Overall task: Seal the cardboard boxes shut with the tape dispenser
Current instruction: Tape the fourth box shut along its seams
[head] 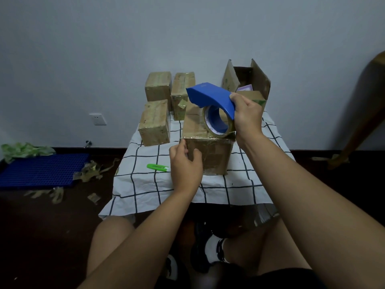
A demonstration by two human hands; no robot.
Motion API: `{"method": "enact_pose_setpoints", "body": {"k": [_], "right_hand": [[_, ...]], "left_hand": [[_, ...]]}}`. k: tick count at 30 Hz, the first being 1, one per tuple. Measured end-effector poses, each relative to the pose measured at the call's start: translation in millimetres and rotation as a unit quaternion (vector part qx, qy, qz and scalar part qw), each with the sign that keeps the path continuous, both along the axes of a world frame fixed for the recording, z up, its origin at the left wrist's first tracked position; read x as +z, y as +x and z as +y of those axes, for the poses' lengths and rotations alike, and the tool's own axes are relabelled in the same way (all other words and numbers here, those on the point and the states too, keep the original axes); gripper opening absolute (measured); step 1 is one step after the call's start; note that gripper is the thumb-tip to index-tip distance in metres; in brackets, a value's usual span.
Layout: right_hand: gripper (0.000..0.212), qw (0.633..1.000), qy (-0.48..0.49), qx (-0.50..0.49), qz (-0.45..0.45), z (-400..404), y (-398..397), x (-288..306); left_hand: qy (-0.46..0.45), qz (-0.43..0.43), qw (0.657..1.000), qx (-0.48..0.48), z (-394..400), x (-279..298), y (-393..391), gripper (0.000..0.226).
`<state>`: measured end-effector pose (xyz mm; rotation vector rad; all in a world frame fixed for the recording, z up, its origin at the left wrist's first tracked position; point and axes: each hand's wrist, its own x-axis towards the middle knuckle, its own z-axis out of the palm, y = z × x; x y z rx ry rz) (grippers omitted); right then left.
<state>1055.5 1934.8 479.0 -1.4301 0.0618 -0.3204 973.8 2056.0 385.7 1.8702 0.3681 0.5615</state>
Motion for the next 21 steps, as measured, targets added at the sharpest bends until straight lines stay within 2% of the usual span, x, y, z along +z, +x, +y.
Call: {"method": "enact_pose_setpoints", "body": {"k": [4,7,8,10,12,13,16,19,21], "right_hand": [[0.033,1.000,-0.003,0.006,0.001,0.3,0.6,-0.3],[0.031,1.000,0.006,0.010,0.000,-1.1,-2.5,0.0],[0.030,1.000,0.011,0.011,0.002,-1.7,-3.3,0.9],[0.027,0.999,0.029,0.014,0.009,-2.8,-4.4,3.7],[0.024,0.999,0.049,0.009,0.013,-5.0,-5.3,7.2],[0.023,0.998,0.062,-0.001,0.015,-7.8,-5.5,8.9],[0.022,0.991,0.127,-0.035,0.018,-20.6,-3.5,13.4],[0.012,0.987,0.159,-0.036,0.018,-34.5,-0.8,12.6],[0.010,0.987,0.153,-0.033,0.018,-39.1,1.1,9.2]], "left_hand": [[-0.033,0.021,0.999,-0.035,-0.8,3.5,0.1,0.061],[-0.059,0.092,0.993,-0.034,0.1,7.6,-0.7,0.067],[-0.026,0.102,0.994,-0.018,0.6,8.2,-2.8,0.073],[0.118,0.030,0.993,0.007,1.9,12.6,-9.4,0.069],[0.265,-0.085,0.960,0.002,4.9,19.8,-7.4,0.050],[0.312,-0.114,0.943,-0.012,7.4,23.6,-1.8,0.041],[0.359,-0.108,0.925,-0.065,14.0,32.3,15.0,0.029],[0.392,-0.139,0.908,-0.056,19.5,29.3,24.8,0.016],[0.424,-0.152,0.891,-0.051,21.8,24.6,29.0,0.015]]}}
